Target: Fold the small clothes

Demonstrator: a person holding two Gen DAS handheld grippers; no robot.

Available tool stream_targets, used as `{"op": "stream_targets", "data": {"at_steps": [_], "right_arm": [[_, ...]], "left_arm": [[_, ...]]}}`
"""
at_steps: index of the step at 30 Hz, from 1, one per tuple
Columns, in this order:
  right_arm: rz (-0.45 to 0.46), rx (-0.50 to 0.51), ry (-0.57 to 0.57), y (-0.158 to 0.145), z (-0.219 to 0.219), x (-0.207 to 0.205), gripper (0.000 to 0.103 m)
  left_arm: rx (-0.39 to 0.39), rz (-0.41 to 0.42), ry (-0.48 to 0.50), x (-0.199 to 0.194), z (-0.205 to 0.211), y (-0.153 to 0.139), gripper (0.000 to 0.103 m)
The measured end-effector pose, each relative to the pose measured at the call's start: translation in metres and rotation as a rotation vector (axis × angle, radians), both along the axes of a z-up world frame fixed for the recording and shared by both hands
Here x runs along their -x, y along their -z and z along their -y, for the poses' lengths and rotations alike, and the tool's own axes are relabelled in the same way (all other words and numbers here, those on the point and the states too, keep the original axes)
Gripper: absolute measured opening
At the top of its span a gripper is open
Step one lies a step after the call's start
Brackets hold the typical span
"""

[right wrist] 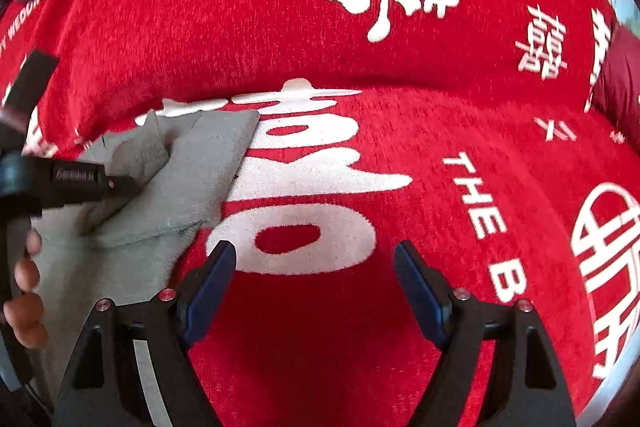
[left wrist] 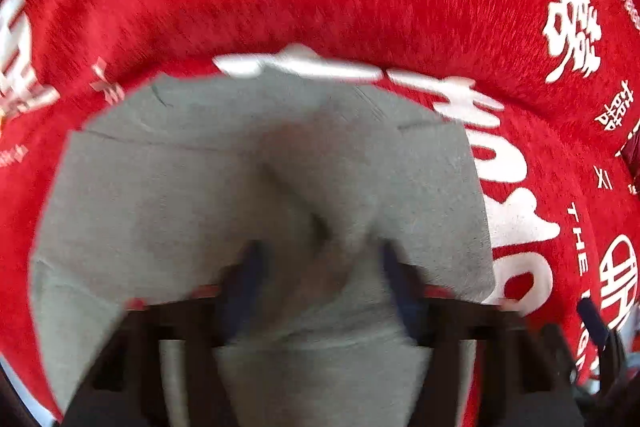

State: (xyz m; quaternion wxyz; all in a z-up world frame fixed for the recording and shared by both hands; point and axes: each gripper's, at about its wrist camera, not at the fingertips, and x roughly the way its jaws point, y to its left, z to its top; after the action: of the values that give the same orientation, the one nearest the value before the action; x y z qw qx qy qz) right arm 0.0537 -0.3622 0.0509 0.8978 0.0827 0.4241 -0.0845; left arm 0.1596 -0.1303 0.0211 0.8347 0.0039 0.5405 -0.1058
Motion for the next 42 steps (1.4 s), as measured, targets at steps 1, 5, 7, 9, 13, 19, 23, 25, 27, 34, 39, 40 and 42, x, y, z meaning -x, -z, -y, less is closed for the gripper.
{"op": "stream_targets", "data": {"at_steps": [1, 5, 7, 9, 13, 19, 23, 25, 27, 34, 39, 40, 42], "right_arm": [[0.008, -0.007, -0.011, -0.003, -0.005, -0.003, 0.083], [0.046, -0.011, -0.082, -0.015, -0.035, -0.015, 0.084], [0.052, 0.001, -0.117, -0.018, -0.053, -0.024, 0.084], [0.054, 0.021, -0.160, -0.021, -0.072, -0.042, 0.084], [0.019, 0.015, -0.204, -0.028, -0.102, -0.084, 0.084], [-0.157, 0.109, -0.319, 0.007, -0.173, -0.135, 0.084], [-0.221, 0.151, -0.177, 0.034, -0.145, -0.127, 0.083], [-0.201, -0.003, -0.088, 0.030, -0.103, -0.103, 0.083], [-0.167, -0.007, -0.001, 0.022, -0.071, -0.074, 0.086], [-0.109, -0.073, 0.120, 0.009, -0.017, -0.032, 0.086], [-0.085, -0.010, 0.008, -0.001, -0.055, -0.053, 0.086], [-0.077, 0.033, -0.053, -0.002, -0.074, -0.056, 0.086], [-0.083, 0.082, -0.153, 0.002, -0.102, -0.062, 0.086]], "left_arm": [[0.014, 0.041, -0.003, 0.006, -0.010, -0.011, 0.072], [0.111, 0.059, 0.011, 0.014, -0.062, -0.039, 0.072], [0.063, 0.103, -0.057, 0.009, -0.093, -0.042, 0.075], [-0.005, 0.114, -0.174, -0.001, -0.128, -0.038, 0.084], [-0.023, 0.066, -0.325, -0.019, -0.179, -0.019, 0.084], [-0.149, -0.043, -0.309, -0.022, -0.182, 0.039, 0.085], [-0.129, -0.005, -0.304, -0.014, -0.200, 0.036, 0.085], [-0.176, 0.009, -0.311, -0.012, -0.210, 0.032, 0.085], [-0.215, 0.011, -0.315, -0.011, -0.215, 0.030, 0.085], [-0.086, 0.034, -0.228, -0.009, -0.182, 0.013, 0.085], [-0.169, 0.026, -0.114, -0.010, -0.144, 0.028, 0.085], [-0.173, -0.005, -0.134, -0.013, -0.150, 0.036, 0.090], [-0.115, -0.027, -0.213, -0.014, -0.175, 0.041, 0.103]]}}
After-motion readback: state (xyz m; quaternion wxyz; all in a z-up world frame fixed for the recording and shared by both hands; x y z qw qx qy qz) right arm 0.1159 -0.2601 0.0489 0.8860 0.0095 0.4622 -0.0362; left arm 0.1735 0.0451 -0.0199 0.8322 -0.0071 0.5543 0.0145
